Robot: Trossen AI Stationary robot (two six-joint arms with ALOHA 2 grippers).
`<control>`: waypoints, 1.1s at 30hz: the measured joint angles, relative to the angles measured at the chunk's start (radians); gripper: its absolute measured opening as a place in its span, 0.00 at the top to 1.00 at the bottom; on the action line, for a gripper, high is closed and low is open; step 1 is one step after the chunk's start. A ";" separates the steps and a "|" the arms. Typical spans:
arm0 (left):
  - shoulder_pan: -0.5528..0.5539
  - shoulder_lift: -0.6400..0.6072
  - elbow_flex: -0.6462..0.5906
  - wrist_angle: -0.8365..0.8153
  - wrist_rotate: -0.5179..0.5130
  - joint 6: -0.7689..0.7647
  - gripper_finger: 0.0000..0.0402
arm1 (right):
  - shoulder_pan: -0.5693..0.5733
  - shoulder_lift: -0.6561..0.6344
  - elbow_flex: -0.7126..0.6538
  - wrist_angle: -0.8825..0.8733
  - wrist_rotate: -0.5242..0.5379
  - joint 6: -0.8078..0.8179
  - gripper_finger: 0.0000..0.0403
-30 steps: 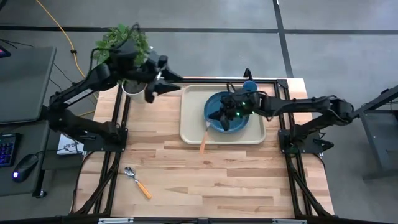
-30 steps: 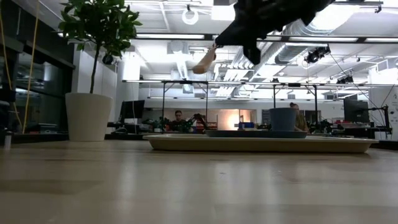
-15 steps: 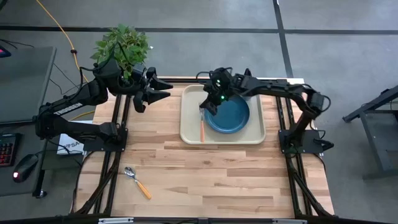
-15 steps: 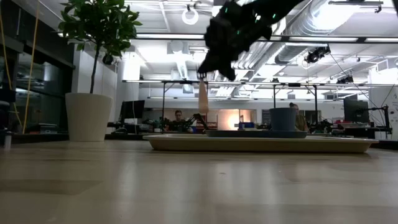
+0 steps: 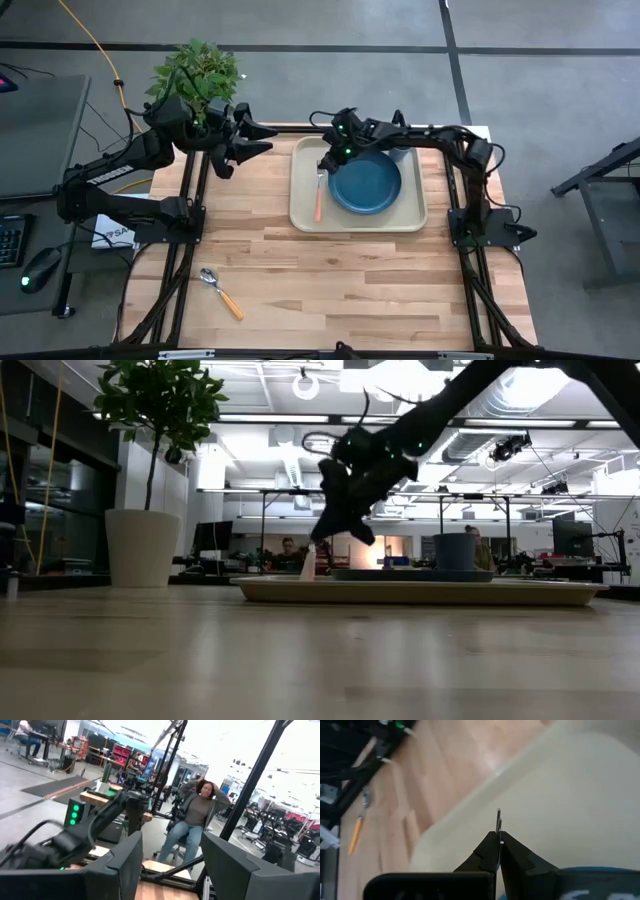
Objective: Pick and place plate/cup/fork/spoon on tray
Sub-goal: Put the brown fork on the gray serving tray to the left of the blue plate
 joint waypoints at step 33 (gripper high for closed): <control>0.000 0.001 0.000 0.012 0.001 -0.026 0.54 | -0.009 0.093 -0.001 0.055 0.273 0.042 0.81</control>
